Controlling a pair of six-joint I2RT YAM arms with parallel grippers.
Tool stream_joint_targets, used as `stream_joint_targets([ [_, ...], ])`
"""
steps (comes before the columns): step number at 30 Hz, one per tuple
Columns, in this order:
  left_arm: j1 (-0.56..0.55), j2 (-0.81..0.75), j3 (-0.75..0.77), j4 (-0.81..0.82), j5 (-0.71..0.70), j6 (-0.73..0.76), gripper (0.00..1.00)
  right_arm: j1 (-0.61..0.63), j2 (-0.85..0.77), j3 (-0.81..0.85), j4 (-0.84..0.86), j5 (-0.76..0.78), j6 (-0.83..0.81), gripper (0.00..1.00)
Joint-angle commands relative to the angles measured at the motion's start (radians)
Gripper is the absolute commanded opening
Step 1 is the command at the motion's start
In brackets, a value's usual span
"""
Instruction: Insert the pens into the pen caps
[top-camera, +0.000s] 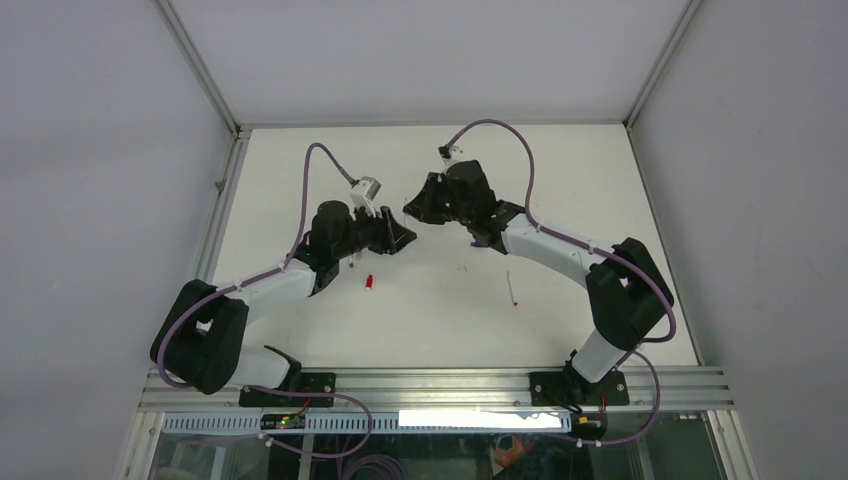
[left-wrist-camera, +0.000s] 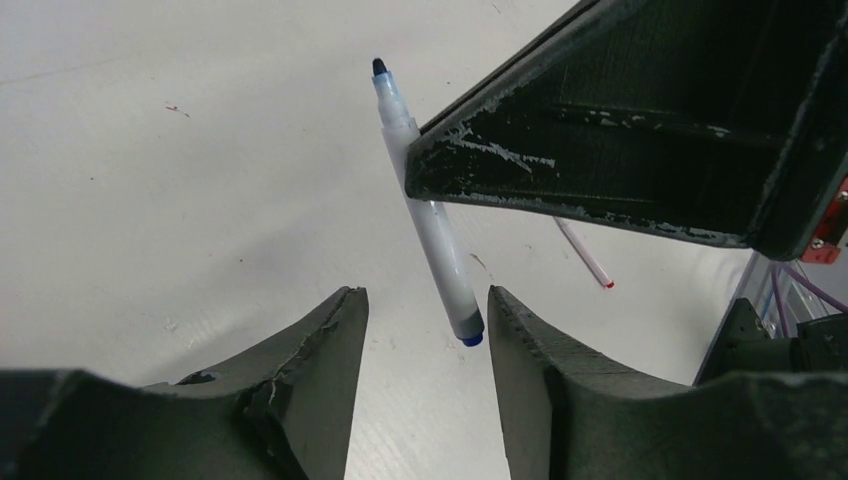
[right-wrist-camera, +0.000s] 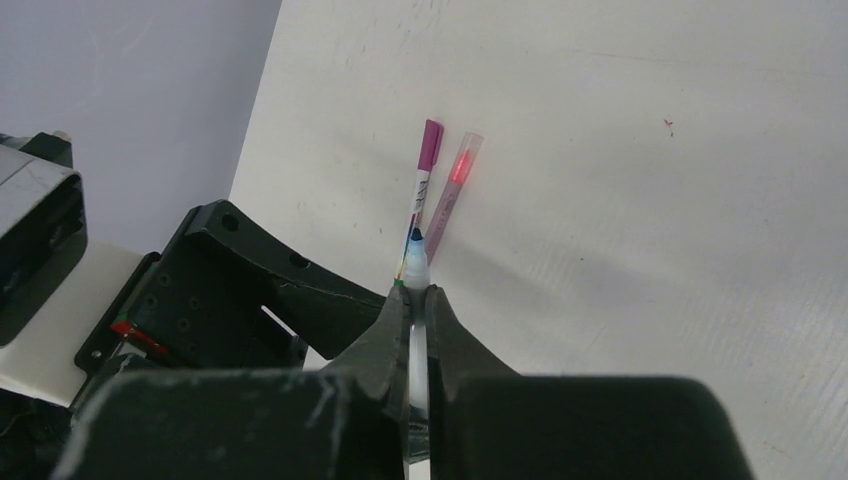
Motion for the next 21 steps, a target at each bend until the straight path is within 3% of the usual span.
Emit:
stream_joint_targets([
  [1, -0.009, -0.024, 0.021, 0.083, -0.039, -0.006, 0.47, 0.011, -0.043, -0.005, 0.054, -0.018, 0.017, 0.00],
  [6, -0.009, -0.019, 0.022, 0.093, -0.038, -0.012, 0.36, 0.016, -0.031, -0.002, 0.058, -0.029, 0.017, 0.00],
  [14, -0.009, -0.006, 0.031, 0.067, -0.055, -0.013, 0.00, 0.017, -0.028, -0.014, 0.059, -0.025, 0.017, 0.00],
  [21, -0.010, 0.023, 0.038, 0.067, -0.038, -0.013, 0.00, 0.017, -0.025, -0.024, 0.072, -0.030, 0.013, 0.00],
])
